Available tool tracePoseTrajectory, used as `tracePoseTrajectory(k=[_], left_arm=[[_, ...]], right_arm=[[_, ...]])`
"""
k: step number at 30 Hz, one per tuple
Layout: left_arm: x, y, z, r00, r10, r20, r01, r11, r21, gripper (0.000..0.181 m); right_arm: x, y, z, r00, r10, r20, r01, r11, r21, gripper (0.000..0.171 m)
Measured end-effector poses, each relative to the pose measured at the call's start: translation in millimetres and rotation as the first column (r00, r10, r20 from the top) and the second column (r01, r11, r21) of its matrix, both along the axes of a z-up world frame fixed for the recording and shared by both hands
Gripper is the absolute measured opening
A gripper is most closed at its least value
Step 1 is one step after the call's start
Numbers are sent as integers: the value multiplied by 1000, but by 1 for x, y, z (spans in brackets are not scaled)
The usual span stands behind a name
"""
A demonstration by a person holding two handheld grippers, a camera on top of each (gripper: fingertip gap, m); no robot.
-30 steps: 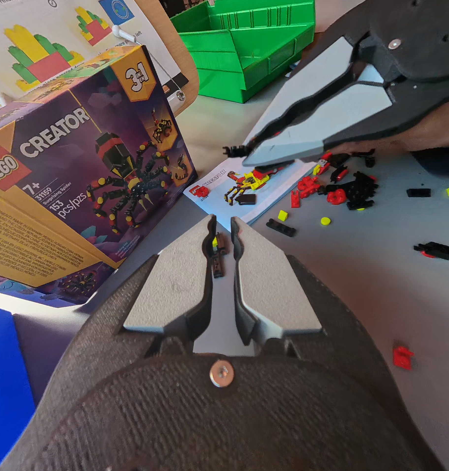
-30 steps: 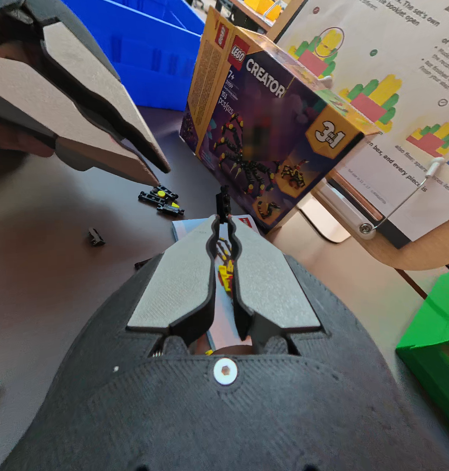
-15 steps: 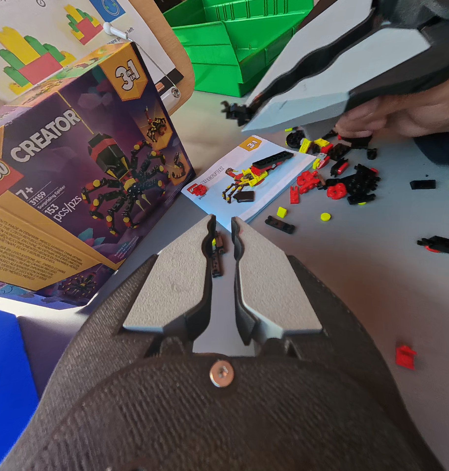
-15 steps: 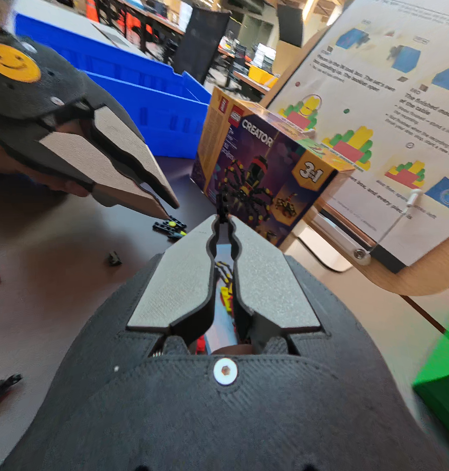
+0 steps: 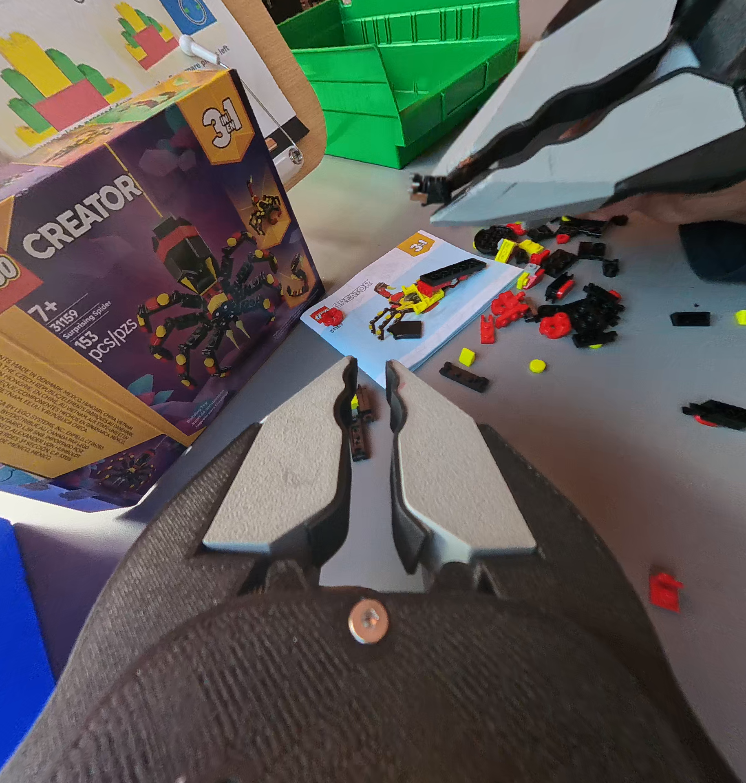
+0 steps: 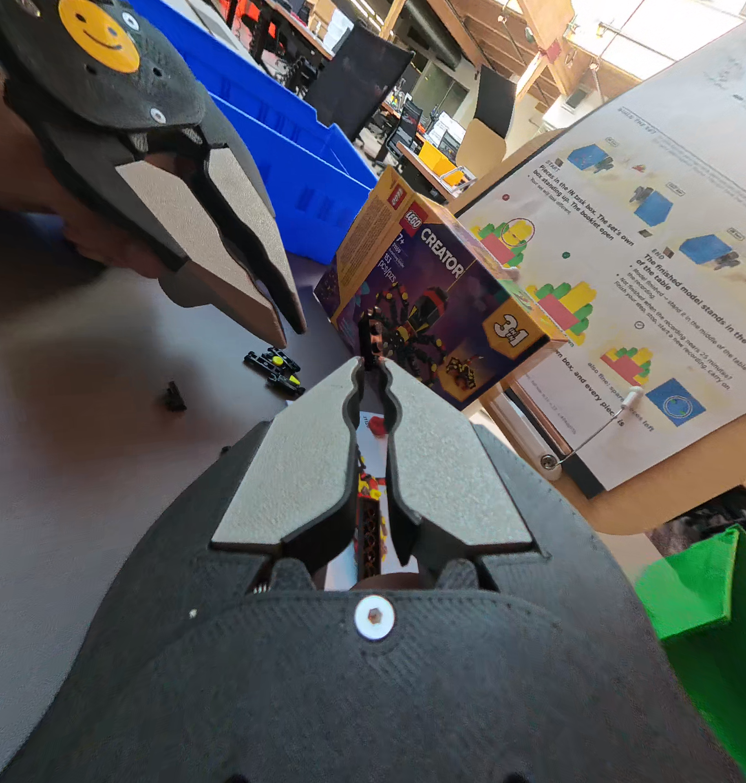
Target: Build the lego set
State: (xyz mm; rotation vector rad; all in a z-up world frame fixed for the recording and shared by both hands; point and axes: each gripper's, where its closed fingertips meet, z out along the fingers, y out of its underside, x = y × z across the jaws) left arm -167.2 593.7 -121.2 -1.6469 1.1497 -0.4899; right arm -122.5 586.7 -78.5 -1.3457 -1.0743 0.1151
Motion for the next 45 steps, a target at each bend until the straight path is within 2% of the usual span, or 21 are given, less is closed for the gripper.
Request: tracePoseTrajectory(k=[6,9,13,15,18,21,29,33,40,41,42,44,45], left_arm=[[1,-2,0,1000,-10,-2,10,1000,5,13],[3,-5,1,999,-35,6,35,999,4,17],[17,-30,19,966,-176,188,194,978,-80,22],[18,-34,23,951,-194,240,225,968,-109,22],[18,-39,25,939,-231,256,266,958,-111,4],[19,-44,29,925,-254,281,293,950,-107,2],[20,-46,31,911,-268,315,322,937,-134,0],[18,-43,32,910,-248,333,312,938,-153,7],[18,-40,32,913,-230,336,297,941,-162,9],[18,-43,32,907,-249,341,317,934,-162,19],[19,-44,32,904,-254,344,325,931,-166,22],[20,-44,31,909,-251,333,318,934,-165,21],[20,-44,31,911,-249,328,313,936,-160,16]], right_arm=[[-4,-4,-4,994,-17,112,6,995,100,3],[-13,-12,-9,994,44,98,-48,998,34,2],[-25,-24,-17,985,132,107,-129,991,-35,3],[-29,-28,-21,982,164,98,-158,985,-65,2],[-31,-28,-20,984,169,61,-163,983,-88,2],[-35,-32,-23,978,208,21,-203,969,-140,2],[-36,-34,-21,975,222,-22,-222,959,-175,2],[-36,-33,-21,976,218,-24,-219,959,-181,2],[-35,-28,-25,983,181,-16,-181,963,-201,3],[-34,-26,-25,986,168,-11,-167,965,-204,3],[-34,-25,-27,987,161,-8,-159,964,-212,3],[-35,-27,-28,984,178,-11,-176,959,-224,3],[-37,-29,-27,982,190,-15,-189,957,-219,2]])
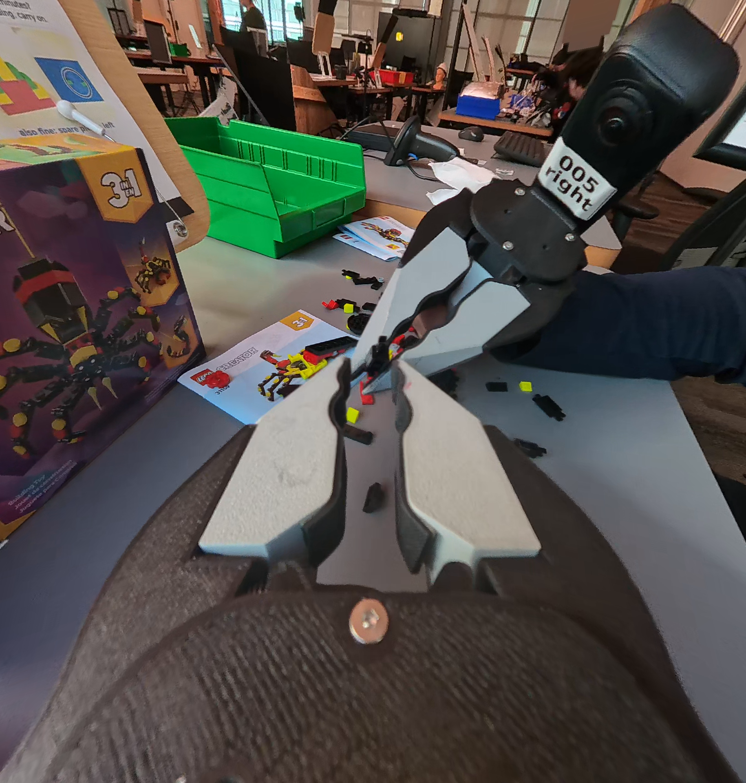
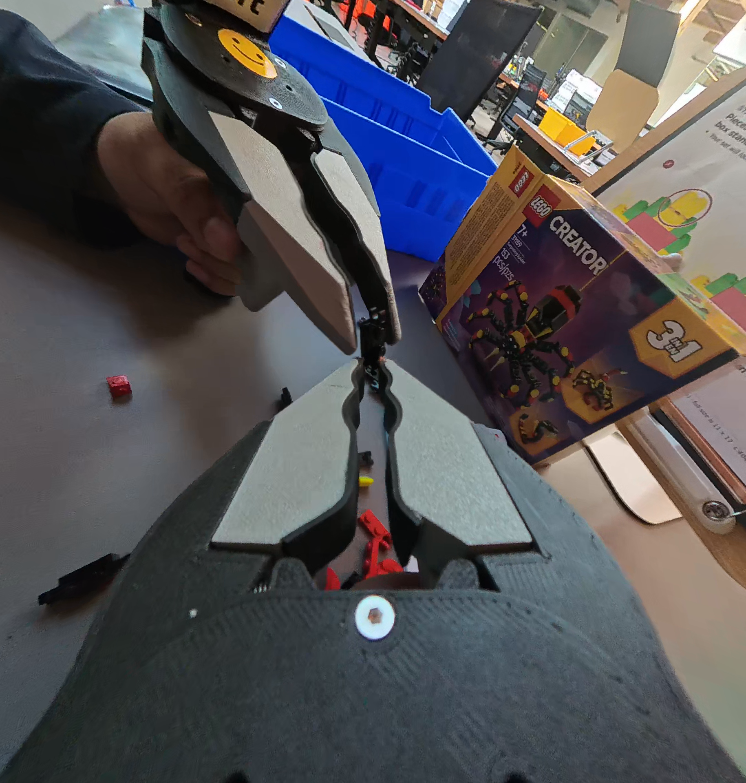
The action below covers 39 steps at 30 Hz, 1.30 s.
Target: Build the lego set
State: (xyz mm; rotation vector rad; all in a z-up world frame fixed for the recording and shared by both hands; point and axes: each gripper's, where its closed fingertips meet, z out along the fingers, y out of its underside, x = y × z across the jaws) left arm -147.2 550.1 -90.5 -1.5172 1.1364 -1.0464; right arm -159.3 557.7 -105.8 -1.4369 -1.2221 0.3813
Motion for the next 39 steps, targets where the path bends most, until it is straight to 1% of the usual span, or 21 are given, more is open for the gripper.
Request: tracePoseTrajectory(k=[2,4,8,13,16,19,33,39], left_arm=[[0,-1,0,1000,-1,-2,1,1000,14,6],[0,-1,0,1000,4,-3,-4,1000,22,5],[-1,-1,-1,1000,-3,-14,3,999,34,5],[-2,2,-2,1000,3,-17,-3,1000,13,5],[-2,2,-2,1000,-2,-15,2,1000,5,5],[-1,0,-3,1000,-11,-23,11,1000,12,5],[-2,-2,-3,999,-26,-28,27,999,43,5],[-2,-3,-3,999,-28,-28,30,998,48,5]], right_arm=[[-1,0,0,1000,-5,10,4,1000,16,2],[-1,-1,-1,1000,-5,16,5,1000,22,2],[-2,-1,-2,1000,8,0,-8,1000,-5,3],[1,4,-5,999,-31,35,31,999,12,1],[-2,5,-9,999,-30,27,30,999,-12,0],[-2,7,-14,998,-39,52,40,999,-14,0],[9,18,-9,996,-87,21,88,996,-32,1],[10,20,-11,995,-96,32,97,995,-34,1]])
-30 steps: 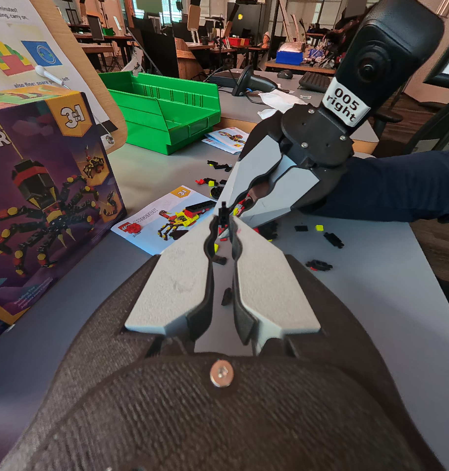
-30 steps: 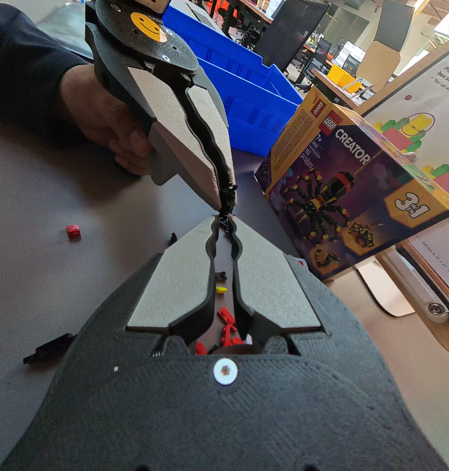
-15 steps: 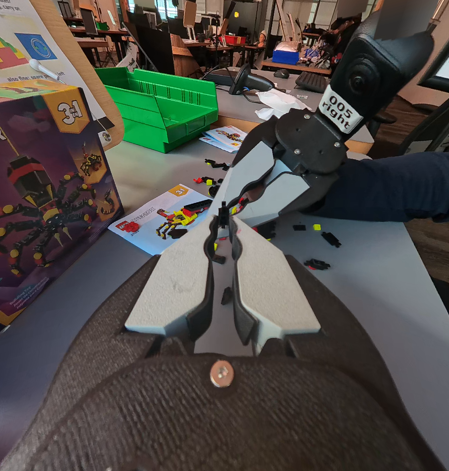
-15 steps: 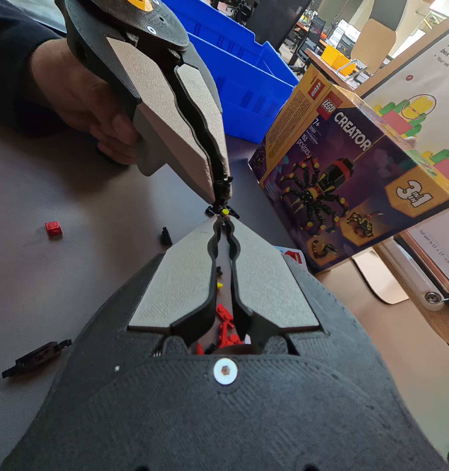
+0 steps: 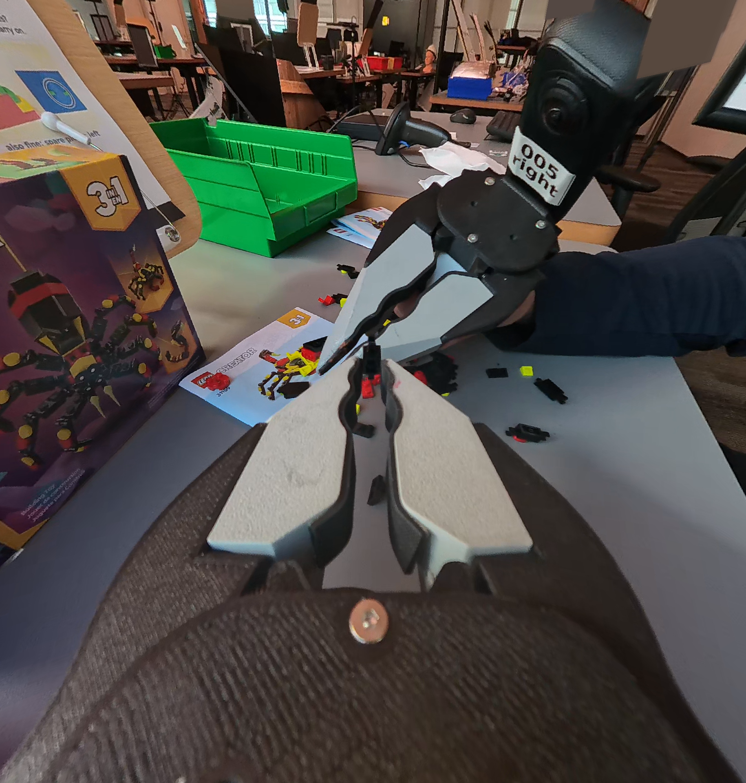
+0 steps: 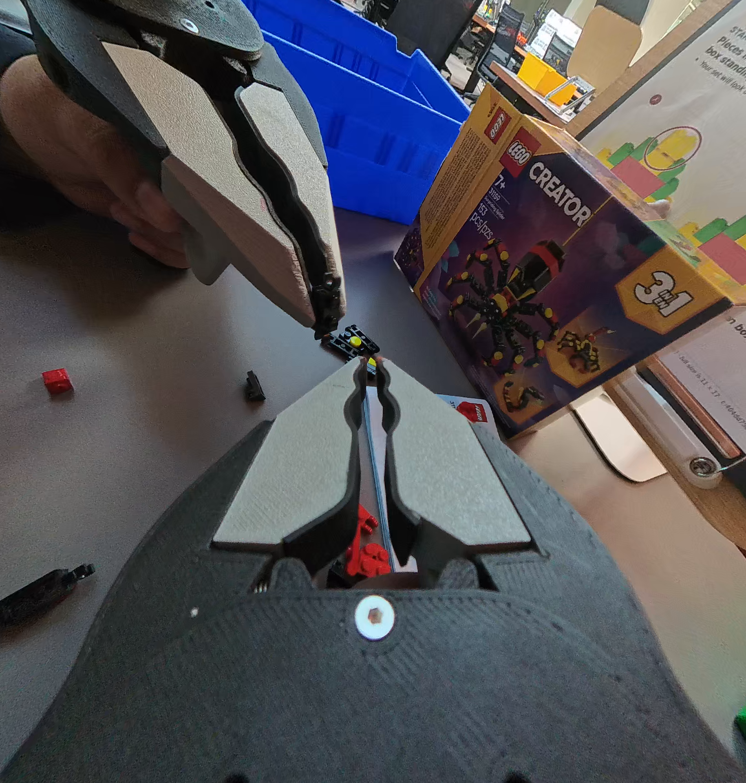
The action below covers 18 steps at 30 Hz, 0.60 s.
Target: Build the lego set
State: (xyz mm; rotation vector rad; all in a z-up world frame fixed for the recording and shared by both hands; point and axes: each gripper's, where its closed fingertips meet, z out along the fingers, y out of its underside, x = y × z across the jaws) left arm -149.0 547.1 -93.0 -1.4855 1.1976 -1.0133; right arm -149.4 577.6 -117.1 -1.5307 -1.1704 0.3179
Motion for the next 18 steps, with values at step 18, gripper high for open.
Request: tracePoseTrajectory(k=[18], left_arm=[[2,6,-10,996,48,-77,-47,999,8,5]], right_arm=[[-8,-17,33,901,106,-420,-243,927,-286,16]])
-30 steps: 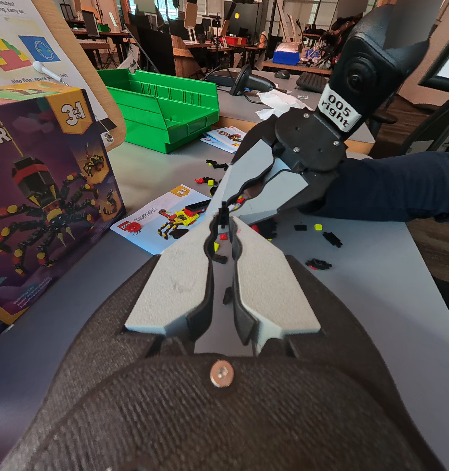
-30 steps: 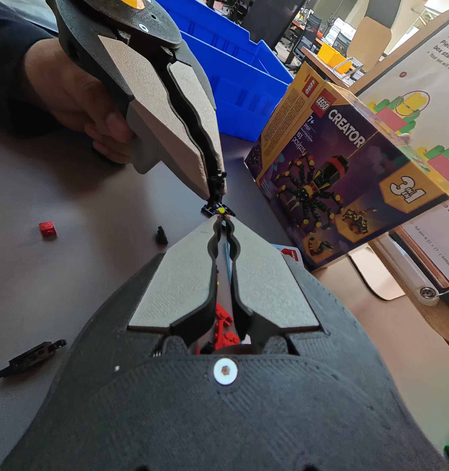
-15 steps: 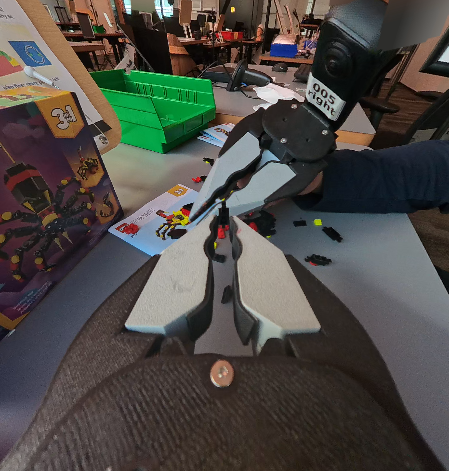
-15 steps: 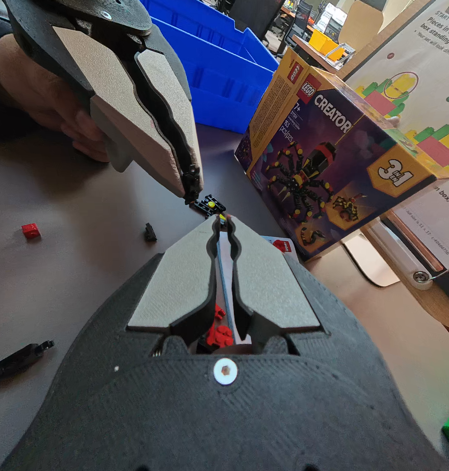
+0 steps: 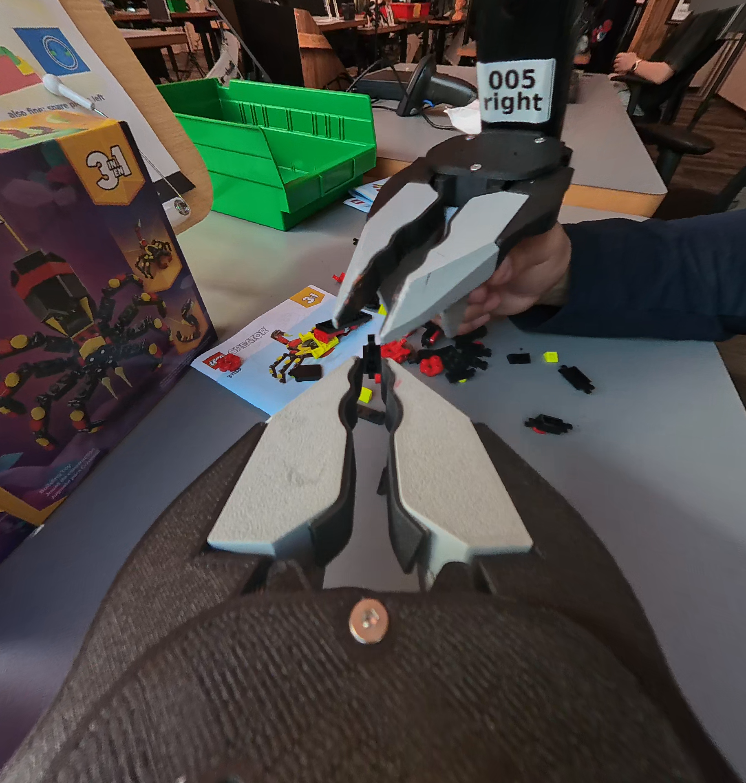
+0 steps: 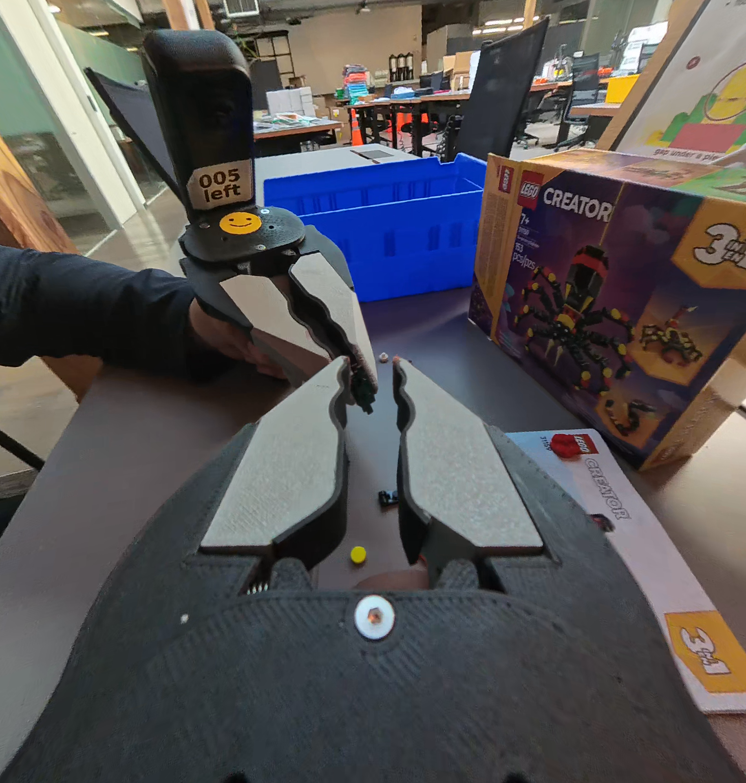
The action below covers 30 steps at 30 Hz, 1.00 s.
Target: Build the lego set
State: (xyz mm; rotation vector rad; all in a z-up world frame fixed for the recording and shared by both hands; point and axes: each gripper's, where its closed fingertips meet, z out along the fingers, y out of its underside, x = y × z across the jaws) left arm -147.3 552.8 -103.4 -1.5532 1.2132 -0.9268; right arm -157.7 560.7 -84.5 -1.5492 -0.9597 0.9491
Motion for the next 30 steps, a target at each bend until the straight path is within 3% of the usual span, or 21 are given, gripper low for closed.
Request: tracePoseTrajectory(k=[3,5,7,12,16,18,20,21,22,24,26,27,30], left_arm=[[0,0,0,1000,2,-1,-2,1000,0,5],[0,1,0,1000,10,-4,-10,1000,8,5],[-1,3,1,999,35,0,-35,999,28,5],[-6,4,33,986,85,141,-105,984,141,5],[-10,3,43,980,121,155,-154,963,223,5],[-11,4,47,974,126,190,-162,970,183,3],[-24,1,77,930,105,352,-162,977,139,0],[-29,0,86,922,95,375,-154,979,132,0],[-31,0,84,936,80,344,-142,977,160,0],[-23,10,42,988,68,140,-84,990,114,0],[-17,26,-4,994,103,-35,-102,994,26,0],[-15,29,-11,991,107,-85,-109,994,-13,0],[-12,21,-4,996,89,-20,-90,993,-71,10]], right_arm=[[-4,-3,-3,1000,23,4,-23,1000,-20,18],[-6,-3,-5,1000,22,22,-22,1000,-13,4],[-7,-1,-3,1000,0,27,1,1000,-20,4],[1,3,21,993,-57,-100,48,995,-90,1],[0,3,27,986,-105,-130,88,988,-128,1],[3,10,21,982,-165,-96,149,977,-154,0],[21,31,-9,956,-290,49,294,940,-175,0],[23,29,-14,967,-254,10,249,938,-241,0],[20,23,-4,975,-187,-121,142,939,-314,0],[21,18,25,939,-147,-311,30,936,-351,0],[24,22,27,950,-179,-254,102,952,-289,0],[26,23,21,962,-196,-191,145,957,-250,0],[25,23,11,973,-212,-93,191,963,-189,0]])
